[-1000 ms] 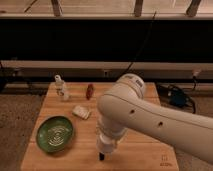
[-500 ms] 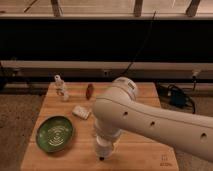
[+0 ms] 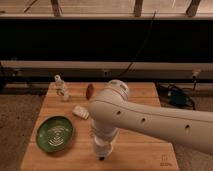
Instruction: Place the ceramic cup over the eraser
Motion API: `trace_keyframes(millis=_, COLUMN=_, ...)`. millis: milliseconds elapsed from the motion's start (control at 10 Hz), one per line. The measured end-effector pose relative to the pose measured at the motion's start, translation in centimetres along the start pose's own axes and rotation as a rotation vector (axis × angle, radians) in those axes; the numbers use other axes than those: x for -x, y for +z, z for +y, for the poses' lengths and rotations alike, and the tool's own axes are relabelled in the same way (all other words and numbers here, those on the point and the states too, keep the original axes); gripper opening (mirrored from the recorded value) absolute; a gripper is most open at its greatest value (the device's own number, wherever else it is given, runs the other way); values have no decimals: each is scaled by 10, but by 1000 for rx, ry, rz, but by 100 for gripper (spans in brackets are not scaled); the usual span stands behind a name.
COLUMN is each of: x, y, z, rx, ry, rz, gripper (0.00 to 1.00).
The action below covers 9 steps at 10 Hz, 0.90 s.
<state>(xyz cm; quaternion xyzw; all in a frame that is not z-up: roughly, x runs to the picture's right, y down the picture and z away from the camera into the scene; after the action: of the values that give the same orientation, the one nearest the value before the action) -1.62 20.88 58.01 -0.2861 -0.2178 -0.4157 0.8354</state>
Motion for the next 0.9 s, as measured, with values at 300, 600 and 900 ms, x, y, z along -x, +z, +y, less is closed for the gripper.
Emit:
trace_keyframes(millis=300, x=-4, y=18, z=-1, rx=22, ry=5, rz=-13, gripper=0)
trace_keyframes(millis=600, x=-7, y=36, z=-4, rx=39, ry=3, rz=-31, gripper=0)
trace_keyframes(millis=900, x=-6, y=54, z=-3, rx=46, ry=-8, rz=-58, gripper=0)
